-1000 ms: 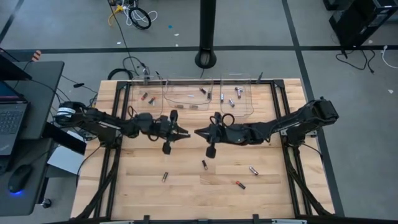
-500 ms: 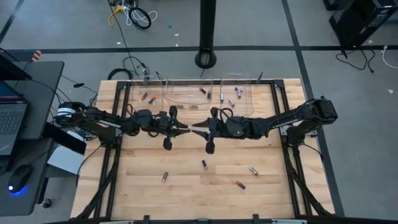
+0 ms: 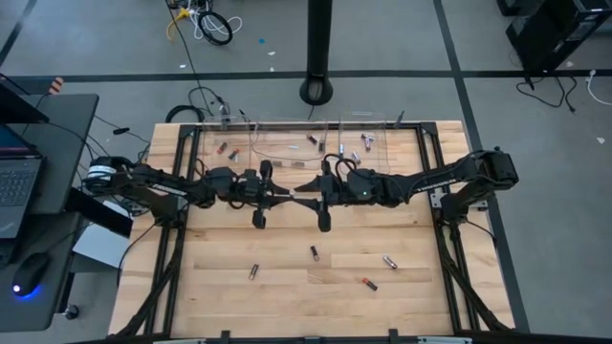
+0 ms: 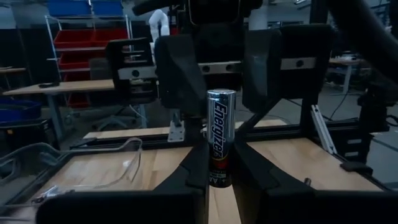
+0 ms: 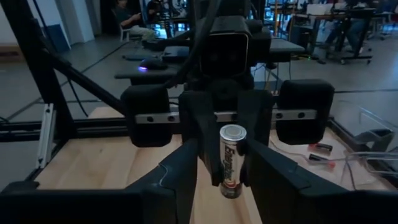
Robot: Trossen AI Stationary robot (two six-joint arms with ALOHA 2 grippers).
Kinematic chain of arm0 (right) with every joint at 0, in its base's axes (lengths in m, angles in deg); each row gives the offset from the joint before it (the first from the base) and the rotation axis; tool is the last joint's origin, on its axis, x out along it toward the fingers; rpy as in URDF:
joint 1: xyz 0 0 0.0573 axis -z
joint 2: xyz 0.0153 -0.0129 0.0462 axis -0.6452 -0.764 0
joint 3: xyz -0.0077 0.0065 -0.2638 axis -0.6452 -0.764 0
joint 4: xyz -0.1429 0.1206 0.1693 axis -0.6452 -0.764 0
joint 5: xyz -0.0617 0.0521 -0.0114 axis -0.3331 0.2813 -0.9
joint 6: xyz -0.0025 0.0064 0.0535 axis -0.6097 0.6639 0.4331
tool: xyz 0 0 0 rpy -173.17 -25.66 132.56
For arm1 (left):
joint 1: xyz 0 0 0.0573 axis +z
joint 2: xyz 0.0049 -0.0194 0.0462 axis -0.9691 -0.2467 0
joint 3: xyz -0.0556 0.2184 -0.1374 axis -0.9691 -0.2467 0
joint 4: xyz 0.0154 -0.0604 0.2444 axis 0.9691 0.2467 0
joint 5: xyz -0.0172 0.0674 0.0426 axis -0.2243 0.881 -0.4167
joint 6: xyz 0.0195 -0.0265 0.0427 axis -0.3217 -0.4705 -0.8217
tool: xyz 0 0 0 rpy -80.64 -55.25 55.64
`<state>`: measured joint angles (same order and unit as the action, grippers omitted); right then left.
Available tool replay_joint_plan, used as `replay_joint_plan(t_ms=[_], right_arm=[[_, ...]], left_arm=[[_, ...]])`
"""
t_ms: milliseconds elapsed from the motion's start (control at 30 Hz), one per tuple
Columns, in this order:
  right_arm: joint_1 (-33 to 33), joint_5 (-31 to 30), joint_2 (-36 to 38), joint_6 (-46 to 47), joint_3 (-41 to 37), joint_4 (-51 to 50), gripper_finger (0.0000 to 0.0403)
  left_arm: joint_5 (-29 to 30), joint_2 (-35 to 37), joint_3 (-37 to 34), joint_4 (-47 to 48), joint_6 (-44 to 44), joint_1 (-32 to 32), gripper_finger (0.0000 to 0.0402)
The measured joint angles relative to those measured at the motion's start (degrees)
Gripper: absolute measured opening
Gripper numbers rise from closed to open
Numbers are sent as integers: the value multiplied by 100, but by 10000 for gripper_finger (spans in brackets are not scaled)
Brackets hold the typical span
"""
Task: Sort batteries
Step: Put the silver battery into the right transparent bin
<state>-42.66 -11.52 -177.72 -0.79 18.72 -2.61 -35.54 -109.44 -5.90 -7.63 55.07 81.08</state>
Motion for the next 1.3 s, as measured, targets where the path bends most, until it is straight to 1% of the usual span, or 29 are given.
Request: replay_joint_plan(t_ms=[167,267,400,533,700,733,933,1067,1133,1300], right_arm=[[3,14,0,-7,0,81,142],[4,14,0,-24,0,99,143],[10,14,0,-41,0,112,137],[37,14,0,-159,0,116,117],[39,10,2,-307,0,82,70],[39,10,7,-307,0,66,66],[37,12,13,-337,0,18,66],[37,12,13,-369,0,4,74],[37,12,13,-430,0,5,73],[37,15,10,-605,0,-109,68]], left_arm=[[16,0,145,36,1,0,46],[21,-3,263,219,-1,-2,46],[23,-120,350,270,-1,-13,46],[25,-240,426,272,-10,-15,46],[11,-338,511,271,-25,-17,46],[3,-343,522,271,-26,-17,46],[-21,-345,534,269,-27,-17,46],[-21,-346,534,271,-24,-24,47],[-23,-348,536,269,-14,-24,57],[0,-347,551,268,15,-24,98]])
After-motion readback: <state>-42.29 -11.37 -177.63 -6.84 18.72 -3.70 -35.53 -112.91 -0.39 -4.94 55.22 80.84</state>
